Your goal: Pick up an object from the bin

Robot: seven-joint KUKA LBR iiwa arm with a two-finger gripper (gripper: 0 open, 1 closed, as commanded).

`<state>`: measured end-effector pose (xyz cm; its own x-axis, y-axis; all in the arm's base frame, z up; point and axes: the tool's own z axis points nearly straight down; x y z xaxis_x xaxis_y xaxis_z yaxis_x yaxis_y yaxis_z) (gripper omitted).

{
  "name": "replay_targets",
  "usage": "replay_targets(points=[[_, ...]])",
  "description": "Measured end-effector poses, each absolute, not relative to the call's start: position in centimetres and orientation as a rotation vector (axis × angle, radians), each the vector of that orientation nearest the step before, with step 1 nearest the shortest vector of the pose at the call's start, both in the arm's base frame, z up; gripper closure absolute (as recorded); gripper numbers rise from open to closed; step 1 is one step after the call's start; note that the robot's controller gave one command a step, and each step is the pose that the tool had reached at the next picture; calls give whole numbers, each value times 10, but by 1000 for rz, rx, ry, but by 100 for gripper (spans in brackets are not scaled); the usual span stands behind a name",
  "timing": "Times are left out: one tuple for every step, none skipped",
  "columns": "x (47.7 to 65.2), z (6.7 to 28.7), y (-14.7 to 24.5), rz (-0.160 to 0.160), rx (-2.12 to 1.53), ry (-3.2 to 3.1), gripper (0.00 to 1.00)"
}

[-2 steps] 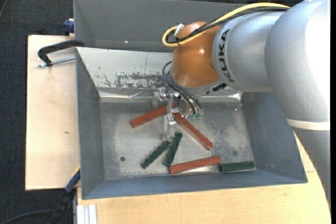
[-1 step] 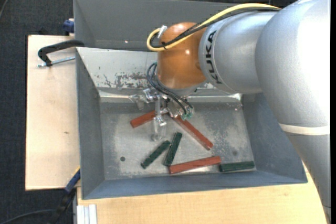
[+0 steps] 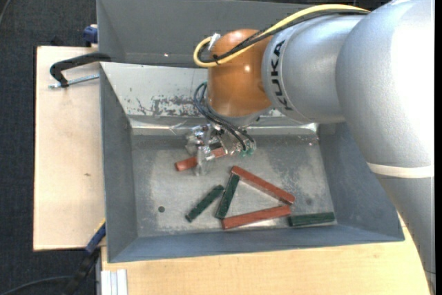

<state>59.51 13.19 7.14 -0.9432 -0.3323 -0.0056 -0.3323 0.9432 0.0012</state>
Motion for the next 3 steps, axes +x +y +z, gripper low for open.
replay_targets(points=[[597,92,133,3,-527,3089,100],[599,131,134,3,-525,3087,100],[602,178,136,3,-524,3086,100]])
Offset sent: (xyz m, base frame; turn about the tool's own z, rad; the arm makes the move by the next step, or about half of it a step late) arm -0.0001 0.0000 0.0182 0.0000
